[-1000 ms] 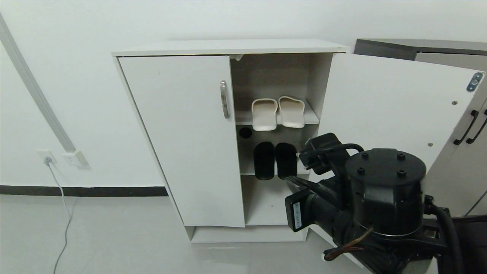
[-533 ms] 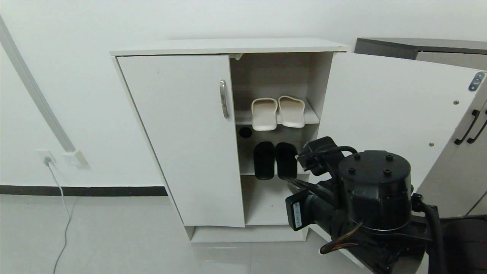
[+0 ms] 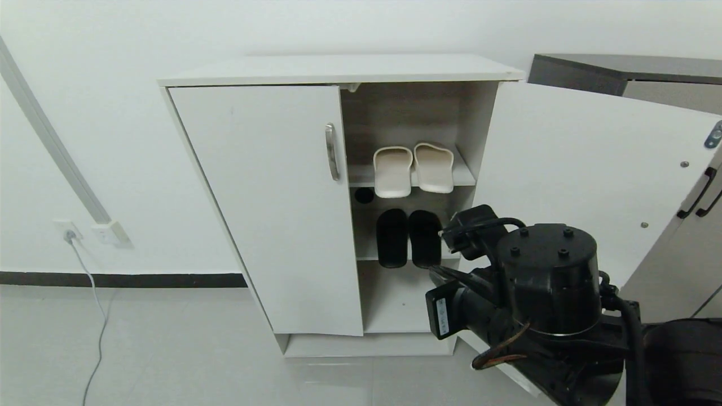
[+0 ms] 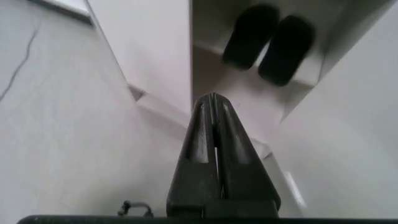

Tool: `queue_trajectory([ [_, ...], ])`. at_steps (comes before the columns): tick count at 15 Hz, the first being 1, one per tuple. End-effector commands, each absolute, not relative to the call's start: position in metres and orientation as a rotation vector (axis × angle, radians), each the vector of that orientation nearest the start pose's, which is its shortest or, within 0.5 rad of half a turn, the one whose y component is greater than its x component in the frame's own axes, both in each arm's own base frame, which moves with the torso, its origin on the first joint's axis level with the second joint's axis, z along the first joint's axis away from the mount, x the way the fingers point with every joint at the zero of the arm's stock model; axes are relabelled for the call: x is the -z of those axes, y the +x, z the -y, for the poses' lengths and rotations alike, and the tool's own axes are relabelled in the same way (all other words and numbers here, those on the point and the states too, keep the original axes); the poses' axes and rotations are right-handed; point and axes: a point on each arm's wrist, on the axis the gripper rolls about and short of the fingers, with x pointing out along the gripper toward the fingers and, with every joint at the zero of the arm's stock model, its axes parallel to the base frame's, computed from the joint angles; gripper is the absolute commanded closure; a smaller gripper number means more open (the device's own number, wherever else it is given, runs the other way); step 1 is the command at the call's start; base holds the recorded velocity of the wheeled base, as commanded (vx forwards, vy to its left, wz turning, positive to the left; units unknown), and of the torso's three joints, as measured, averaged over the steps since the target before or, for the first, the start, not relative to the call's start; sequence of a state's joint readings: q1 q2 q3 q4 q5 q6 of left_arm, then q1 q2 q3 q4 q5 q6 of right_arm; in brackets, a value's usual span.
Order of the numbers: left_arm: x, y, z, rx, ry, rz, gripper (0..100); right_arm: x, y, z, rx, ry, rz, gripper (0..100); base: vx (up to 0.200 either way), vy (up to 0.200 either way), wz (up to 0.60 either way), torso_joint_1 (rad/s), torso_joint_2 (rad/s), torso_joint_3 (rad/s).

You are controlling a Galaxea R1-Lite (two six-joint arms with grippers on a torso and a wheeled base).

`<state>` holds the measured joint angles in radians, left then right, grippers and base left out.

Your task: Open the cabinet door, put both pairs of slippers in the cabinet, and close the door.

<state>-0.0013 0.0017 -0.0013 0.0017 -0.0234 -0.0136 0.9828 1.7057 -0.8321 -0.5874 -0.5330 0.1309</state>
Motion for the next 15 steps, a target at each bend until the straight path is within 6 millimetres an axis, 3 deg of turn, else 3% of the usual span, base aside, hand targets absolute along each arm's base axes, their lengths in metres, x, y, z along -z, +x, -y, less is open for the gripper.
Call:
queue_trajectory([
  [1, -0.076, -0.0227, 0.0005, 0.026, -0.014, -0.002, 100, -0.1829, 0.1785, -0.2492, -0.436, -0.071, -0.238, 100, 0.0, 0.0, 0.0, 0.061, -0.58, -0.378],
  [15, -0.076, -0.0227, 0.0005, 0.026, -0.014, -0.002, 100, -0.1816, 0.1807, -0.2481, -0.425, -0.074, -0.241, 100, 0.0, 0.0, 0.0, 0.124, -0.48, -0.337],
])
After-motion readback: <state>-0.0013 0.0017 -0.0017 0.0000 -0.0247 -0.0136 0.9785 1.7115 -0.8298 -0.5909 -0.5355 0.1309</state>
